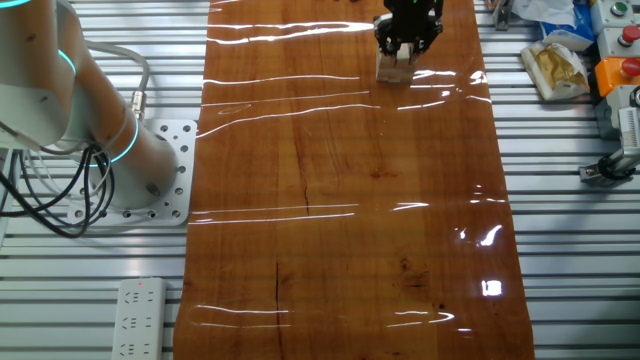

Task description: Play Jenga

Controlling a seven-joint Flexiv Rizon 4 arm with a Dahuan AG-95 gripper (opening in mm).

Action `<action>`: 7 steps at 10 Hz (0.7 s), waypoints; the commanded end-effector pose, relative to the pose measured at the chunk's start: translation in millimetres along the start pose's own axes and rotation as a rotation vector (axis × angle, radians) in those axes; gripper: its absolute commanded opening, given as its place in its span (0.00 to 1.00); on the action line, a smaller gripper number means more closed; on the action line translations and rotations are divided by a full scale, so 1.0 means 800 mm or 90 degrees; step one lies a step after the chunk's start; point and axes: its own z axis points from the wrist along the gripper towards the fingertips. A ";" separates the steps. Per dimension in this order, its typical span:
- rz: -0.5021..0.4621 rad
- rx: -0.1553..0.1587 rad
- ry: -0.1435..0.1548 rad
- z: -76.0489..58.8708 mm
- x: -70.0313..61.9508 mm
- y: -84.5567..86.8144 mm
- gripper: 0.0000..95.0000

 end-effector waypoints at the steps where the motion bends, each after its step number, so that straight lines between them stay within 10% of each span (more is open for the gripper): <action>1: -0.001 0.001 0.000 0.000 0.002 0.000 0.00; 7: -0.008 0.001 0.003 -0.002 0.014 0.001 0.00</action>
